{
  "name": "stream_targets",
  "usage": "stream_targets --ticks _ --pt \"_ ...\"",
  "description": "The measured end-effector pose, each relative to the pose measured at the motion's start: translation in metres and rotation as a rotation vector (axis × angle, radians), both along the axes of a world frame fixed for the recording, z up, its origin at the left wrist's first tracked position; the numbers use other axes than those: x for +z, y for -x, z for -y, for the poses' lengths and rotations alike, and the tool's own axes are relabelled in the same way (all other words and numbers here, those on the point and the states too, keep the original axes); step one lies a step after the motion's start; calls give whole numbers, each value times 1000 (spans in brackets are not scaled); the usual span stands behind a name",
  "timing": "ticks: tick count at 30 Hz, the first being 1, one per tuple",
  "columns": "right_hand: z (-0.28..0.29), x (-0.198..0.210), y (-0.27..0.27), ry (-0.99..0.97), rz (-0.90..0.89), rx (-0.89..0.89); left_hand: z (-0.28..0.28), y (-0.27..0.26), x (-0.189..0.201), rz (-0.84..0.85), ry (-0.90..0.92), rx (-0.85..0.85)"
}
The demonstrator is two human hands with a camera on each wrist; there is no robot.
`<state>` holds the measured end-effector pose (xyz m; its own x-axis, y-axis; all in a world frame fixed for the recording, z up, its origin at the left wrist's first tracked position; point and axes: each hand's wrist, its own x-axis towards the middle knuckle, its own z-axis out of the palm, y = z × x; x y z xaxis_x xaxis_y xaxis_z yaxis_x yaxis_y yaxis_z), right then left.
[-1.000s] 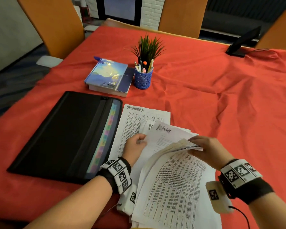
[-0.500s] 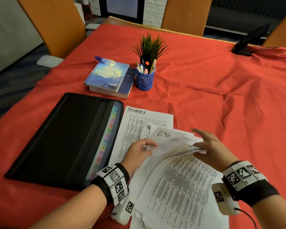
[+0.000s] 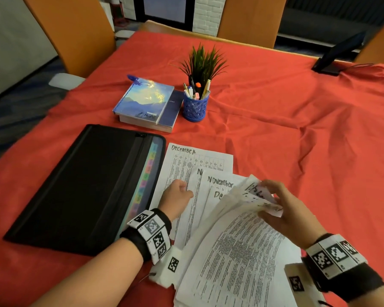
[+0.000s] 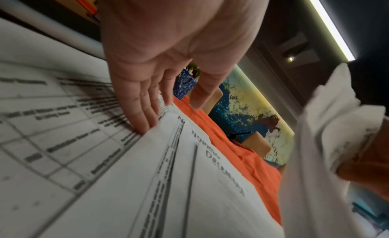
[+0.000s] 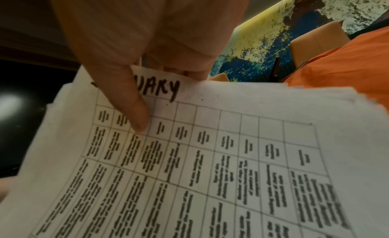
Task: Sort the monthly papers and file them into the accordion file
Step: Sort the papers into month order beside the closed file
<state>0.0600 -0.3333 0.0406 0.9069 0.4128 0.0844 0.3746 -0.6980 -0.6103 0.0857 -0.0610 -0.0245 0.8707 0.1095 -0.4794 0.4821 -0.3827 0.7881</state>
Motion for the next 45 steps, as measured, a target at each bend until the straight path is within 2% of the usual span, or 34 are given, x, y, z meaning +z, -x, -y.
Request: stream_targets --ticks 4,6,9,14,20,24,27,31,36,39,45 --pt "3 -4 0 -39 -136 -88 9 -6 -5 -19 -108 1" --pt "3 -9 -2 55 -66 -33 12 -10 -8 -17 -52 19" --pt "-2 -14 -4 97 5 94 18 -12 -11 6 -61 -70" --pt "-7 -14 -8 87 10 138 15 -19 2 166 -47 81" --pt "-11 -12 -9 91 26 151 -24 -39 71 457 -237 149" --pt "-10 2 -5 122 -13 137 -63 -48 129 732 -298 217" --pt "-3 26 3 126 -103 93 -84 -47 162 778 -301 284" --pt "6 82 22 122 -223 149 -101 -45 181 831 -280 338" --pt "19 141 49 42 -389 186 -94 -45 158 806 -76 357" --pt "28 154 55 69 -423 184 -59 -34 125 788 -16 151" --pt "28 169 36 122 -549 98 15 5 26 346 -32 -151"
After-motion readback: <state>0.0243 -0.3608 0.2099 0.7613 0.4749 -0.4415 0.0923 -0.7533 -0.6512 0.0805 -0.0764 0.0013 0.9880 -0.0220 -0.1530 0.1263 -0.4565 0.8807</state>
